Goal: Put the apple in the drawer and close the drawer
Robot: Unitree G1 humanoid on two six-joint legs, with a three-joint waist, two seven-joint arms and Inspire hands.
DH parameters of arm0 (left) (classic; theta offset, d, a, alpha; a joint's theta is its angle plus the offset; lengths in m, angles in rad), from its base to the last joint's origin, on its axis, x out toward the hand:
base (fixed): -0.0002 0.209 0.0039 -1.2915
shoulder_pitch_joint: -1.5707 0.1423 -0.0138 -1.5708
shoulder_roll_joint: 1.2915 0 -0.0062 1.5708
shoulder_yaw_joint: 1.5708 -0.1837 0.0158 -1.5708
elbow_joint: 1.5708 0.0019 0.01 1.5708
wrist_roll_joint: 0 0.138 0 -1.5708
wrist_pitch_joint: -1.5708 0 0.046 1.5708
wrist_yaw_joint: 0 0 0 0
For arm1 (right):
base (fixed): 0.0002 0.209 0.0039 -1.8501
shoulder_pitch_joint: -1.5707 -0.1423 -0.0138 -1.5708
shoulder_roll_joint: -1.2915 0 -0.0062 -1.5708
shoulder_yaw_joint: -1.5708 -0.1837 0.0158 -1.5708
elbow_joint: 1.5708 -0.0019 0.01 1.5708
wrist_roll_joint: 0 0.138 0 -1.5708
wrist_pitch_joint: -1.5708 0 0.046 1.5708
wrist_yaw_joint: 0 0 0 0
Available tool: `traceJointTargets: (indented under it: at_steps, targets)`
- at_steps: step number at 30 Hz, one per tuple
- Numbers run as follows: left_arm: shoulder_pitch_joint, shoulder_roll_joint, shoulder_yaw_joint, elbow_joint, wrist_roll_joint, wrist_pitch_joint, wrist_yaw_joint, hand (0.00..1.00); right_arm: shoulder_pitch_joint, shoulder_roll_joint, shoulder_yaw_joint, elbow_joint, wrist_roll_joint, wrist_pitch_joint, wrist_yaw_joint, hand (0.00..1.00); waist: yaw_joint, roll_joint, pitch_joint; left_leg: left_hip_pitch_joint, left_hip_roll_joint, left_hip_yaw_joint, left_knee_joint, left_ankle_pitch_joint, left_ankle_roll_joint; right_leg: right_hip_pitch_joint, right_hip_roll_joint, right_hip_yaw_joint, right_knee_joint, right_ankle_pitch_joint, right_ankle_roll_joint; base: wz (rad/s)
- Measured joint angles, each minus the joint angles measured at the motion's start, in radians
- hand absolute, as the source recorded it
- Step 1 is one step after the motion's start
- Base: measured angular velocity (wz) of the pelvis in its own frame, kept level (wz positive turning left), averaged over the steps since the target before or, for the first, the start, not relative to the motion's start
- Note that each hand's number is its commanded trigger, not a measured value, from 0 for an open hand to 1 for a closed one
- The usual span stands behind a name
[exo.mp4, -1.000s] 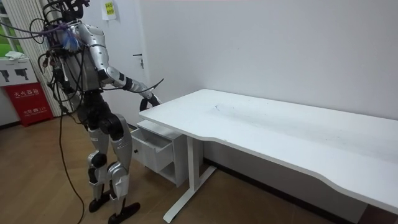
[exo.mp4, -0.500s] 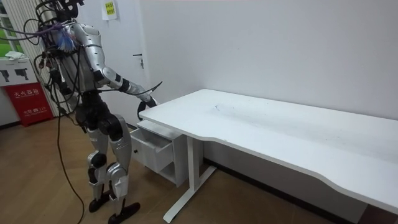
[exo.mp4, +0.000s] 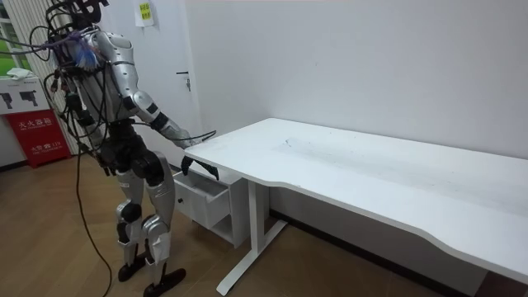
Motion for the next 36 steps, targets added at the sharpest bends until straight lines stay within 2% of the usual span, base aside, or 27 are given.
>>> traceJointTargets:
  at_steps: [2, 3, 4, 5, 6, 7, 8, 9, 10, 11, 12, 13, 15, 17, 18, 19, 20, 22, 23, 25, 26, 28, 29, 30, 31, 33, 36]
  targets:
    - [-0.001, -0.01, 0.008, 0.0, 0.011, 0.0, 0.009, 0.0, -0.001, -0.005, -0.031, 0.038, -0.048, -0.006, -0.041, 0.0, -0.022, 0.007, -0.0018, -0.013, -0.012, -0.01, 0.024, -0.015, 0.014, -0.005, -0.018, -0.009, 0.04, -0.02, 0.017, 0.45]
    - [0.002, -0.016, 0.008, 0.001, 0.021, 0.005, 0.013, 0.0, -0.003, -0.014, -0.048, 0.066, -0.076, -0.002, -0.072, 0.0, -0.029, 0.012, -0.0042, -0.015, -0.024, -0.008, 0.043, -0.027, 0.027, -0.019, -0.041, -0.014, 0.096, -0.041, 0.032, 0.43]
    - [0.001, -0.022, 0.008, 0.011, 0.021, 0.012, 0.013, 0.0, -0.003, -0.026, -0.076, 0.089, -0.093, 0.016, -0.096, 0.0, -0.035, 0.025, -0.0109, -0.024, -0.033, -0.008, 0.067, -0.04, 0.044, -0.052, -0.068, -0.029, 0.187, -0.055, 0.047, 0.39]
    - [-0.002, -0.024, 0.006, 0.014, 0.019, 0.017, 0.013, 0.0, -0.004, -0.033, -0.086, 0.106, -0.101, 0.027, -0.108, 0.0, -0.037, 0.032, -0.0129, -0.026, -0.037, -0.009, 0.074, -0.043, 0.05, -0.083, -0.083, -0.028, 0.26, -0.056, 0.049, 0.42]
    - [-0.005, -0.022, 0.003, 0.015, 0.017, 0.023, 0.01, 0.0, 0.004, -0.039, -0.103, 0.136, -0.101, 0.049, -0.126, 0.0, -0.041, 0.039, -0.0126, -0.026, -0.047, -0.002, 0.087, -0.043, 0.065, -0.162, -0.121, -0.025, 0.44, -0.045, 0.048, 0.5]
    - [-0.006, -0.015, -0.001, 0.014, 0.019, 0.023, 0.009, 0.0, 0.02, -0.039, -0.118, 0.168, -0.1, 0.074, -0.13, 0.0, -0.056, 0.044, -0.0126, -0.021, -0.063, 0.008, 0.109, -0.049, 0.085, -0.249, -0.16, -0.001, 0.606, 0.012, 0.042, 0.5]
    - [-0.004, -0.014, -0.002, 0.014, 0.018, 0.024, 0.008, 0.0, 0.022, -0.039, -0.119, 0.19, -0.1, 0.087, -0.13, 0.0, -0.061, 0.051, -0.0126, -0.016, -0.066, 0.013, 0.115, -0.051, 0.095, -0.297, -0.171, 0.024, 0.693, 0.068, 0.039, 0.15]
    - [-0.003, -0.013, -0.009, 0.015, 0.018, 0.025, 0.006, 0.0, 0.024, -0.037, -0.124, 0.213, -0.097, 0.114, -0.124, 0.0, -0.057, 0.078, -0.0115, -0.024, -0.065, 0.023, 0.131, -0.057, 0.116, -0.41, -0.168, 0.092, 0.836, 0.208, 0.043, -0.33]
    - [-0.008, -0.005, -0.012, 0.015, 0.013, 0.025, 0.004, 0.0, 0.024, -0.026, -0.124, 0.232, -0.097, 0.119, -0.121, 0.0, -0.067, 0.094, -0.0053, -0.06, -0.063, 0.044, 0.17, -0.07, 0.136, -0.572, -0.167, 0.134, 1.096, 0.244, 0.023, -0.46]
    - [-0.014, -0.001, -0.014, 0.016, 0.008, 0.026, 0.004, 0.0, 0.026, -0.021, -0.123, 0.237, -0.097, 0.118, -0.114, 0.0, -0.076, 0.099, 0.0024, -0.078, -0.061, 0.049, 0.189, -0.074, 0.143, -0.658, -0.163, 0.145, 1.262, 0.22, 0.011, -0.29]
    - [-0.03, -0.001, -0.021, 0.024, -0.006, 0.028, 0.003, 0.0, 0.035, -0.019, -0.121, 0.259, -0.091, 0.108, -0.102, 0.0, -0.091, 0.124, 0.0079, -0.109, -0.049, 0.05, 0.219, -0.078, 0.149, -0.799, -0.151, 0.143, 1.52, 0.166, 0.001, -0.11]
    - [-0.053, 0.001, -0.035, 0.045, -0.006, 0.031, -0.004, 0.0, 0.049, -0.017, -0.119, 0.279, -0.064, 0.113, -0.091, 0.0, -0.099, 0.139, 0.0121, -0.127, -0.038, 0.05, 0.228, -0.083, 0.156, -0.91, -0.134, 0.132, 1.696, 0.126, 0.003, 0.0]
    - [-0.077, 0.006, -0.038, 0.059, -0.005, 0.046, -0.007, 0.0, 0.06, -0.01, -0.111, 0.295, -0.036, 0.131, -0.078, 0.0, -0.121, 0.144, 0.0168, -0.151, -0.038, 0.046, 0.254, -0.094, 0.168, -0.999, -0.136, 0.133, 1.8, 0.093, 0.005, 0.03]
    - [-0.077, 0.008, -0.04, 0.057, -0.003, 0.054, -0.007, 0.0, 0.066, -0.01, -0.104, 0.297, 0.03, 0.15, -0.08, 0.0, -0.128, 0.14, 0.0161, -0.152, -0.038, 0.044, 0.27, -0.11, 0.167, -0.973, -0.147, 0.139, 1.717, 0.084, 0.007, 0.08]
    - [-0.073, 0.01, -0.04, 0.051, -0.003, 0.057, -0.007, 0.0, 0.066, -0.01, -0.104, 0.299, 0.07, 0.158, -0.084, 0.0, -0.128, 0.14, 0.0179, -0.15, -0.039, 0.042, 0.272, -0.112, 0.168, -0.893, -0.163, 0.129, 1.558, 0.084, 0.01, 0.08]
    - [-0.051, 0.015, -0.04, 0.042, -0.004, 0.059, -0.007, 0.0, 0.064, -0.01, -0.103, 0.298, 0.105, 0.164, -0.084, 0.0, -0.126, 0.126, 0.0171, -0.148, -0.04, 0.042, 0.271, -0.112, 0.167, -0.783, -0.169, 0.112, 1.328, 0.079, 0.026, 0.04]
    - [-0.039, 0.018, -0.04, 0.037, -0.004, 0.06, -0.007, 0.0, 0.061, -0.009, -0.103, 0.299, 0.119, 0.168, -0.084, 0.0, -0.124, 0.12, 0.0176, -0.148, -0.041, 0.039, 0.27, -0.114, 0.163, -0.72, -0.167, 0.102, 1.207, 0.075, 0.032, 0.0]
    - [-0.009, 0.031, -0.039, 0.036, -0.004, 0.078, -0.006, 0.0, 0.061, -0.007, -0.091, 0.298, 0.133, 0.177, -0.086, 0.0, -0.105, 0.083, 0.0167, -0.138, -0.049, 0.036, 0.241, -0.105, 0.126, -0.457, -0.135, 0.068, 0.732, 0.058, 0.056, -0.1]
    - [-0.006, 0.033, -0.04, 0.037, -0.004, 0.084, -0.005, 0.0, 0.059, -0.005, -0.091, 0.298, 0.132, 0.177, -0.086, 0.0, -0.097, 0.077, 0.0154, -0.13, -0.054, 0.036, 0.22, -0.096, 0.11, -0.403, -0.121, 0.073, 0.633, 0.052, 0.059, -0.11]
    - [-0.005, 0.032, -0.04, 0.031, -0.004, 0.09, -0.002, 0.0, 0.044, -0.004, -0.093, 0.298, 0.118, 0.176, -0.091, 0.0, -0.078, 0.049, 0.007, -0.11, -0.056, 0.042, 0.134, -0.057, 0.05, -0.25, -0.071, 0.081, 0.323, 0.038, 0.065, -0.12]
    - [-0.005, 0.032, -0.04, 0.025, -0.004, 0.091, -0.001, 0.0, 0.039, -0.004, -0.093, 0.298, 0.114, 0.175, -0.094, 0.0, -0.07, 0.043, 0.006, -0.108, -0.055, 0.044, 0.121, -0.05, 0.044, -0.223, -0.062, 0.083, 0.265, 0.038, 0.065, -0.22]
    - [-0.007, 0.03, -0.051, 0.013, -0.011, 0.091, 0.016, 0.0, 0.007, -0.004, -0.092, 0.299, 0.105, 0.172, -0.108, 0.0, -0.052, 0.015, 0.004, -0.09, -0.056, 0.075, 0.088, -0.037, 0.056, -0.138, -0.044, 0.092, 0.093, 0.05, 0.061, -0.31]
    - [-0.008, 0.027, -0.051, 0.014, -0.021, 0.091, 0.02, 0.0, -0.003, -0.004, -0.092, 0.299, 0.105, 0.167, -0.114, 0.0, -0.05, 0.012, 0.0044, -0.083, -0.057, 0.081, 0.082, -0.037, 0.056, -0.122, -0.039, 0.1, 0.07, 0.065, 0.059, -0.33]
    - [-0.013, 0.025, -0.051, 0.016, -0.028, 0.089, 0.021, 0.0, -0.021, -0.004, -0.091, 0.3, 0.098, 0.157, -0.119, 0.0, -0.047, 0.007, 0.0047, -0.07, -0.057, 0.089, 0.07, -0.037, 0.056, -0.095, -0.026, 0.114, 0.037, 0.098, 0.052, -0.27]
    - [-0.022, 0.024, -0.051, 0.02, -0.033, 0.086, 0.023, 0.0, -0.033, -0.004, -0.089, 0.309, 0.091, 0.142, -0.12, 0.0, -0.046, 0.007, 0.0041, -0.055, -0.058, 0.09, 0.055, -0.038, 0.055, -0.074, -0.018, 0.105, 0.011, 0.106, 0.051, -0.24]
    - [-0.041, 0.023, -0.049, 0.037, -0.033, 0.081, 0.036, 0.0, -0.049, 0.0, -0.075, 0.328, 0.091, 0.124, -0.125, 0.0, -0.044, 0.007, 0.0039, -0.038, -0.057, 0.091, 0.032, -0.036, 0.048, -0.057, -0.016, 0.106, -0.012, 0.101, 0.052, -0.1]
    - [-0.057, 0.014, -0.044, 0.04, -0.023, 0.081, 0.038, 0.0, -0.066, 0.015, -0.076, 0.353, 0.092, 0.109, -0.125, 0.0, -0.039, 0.004, 0.0038, -0.022, -0.056, 0.098, 0.008, -0.014, 0.035, -0.046, -0.013, 0.105, -0.023, 0.078, 0.045, -0.06]
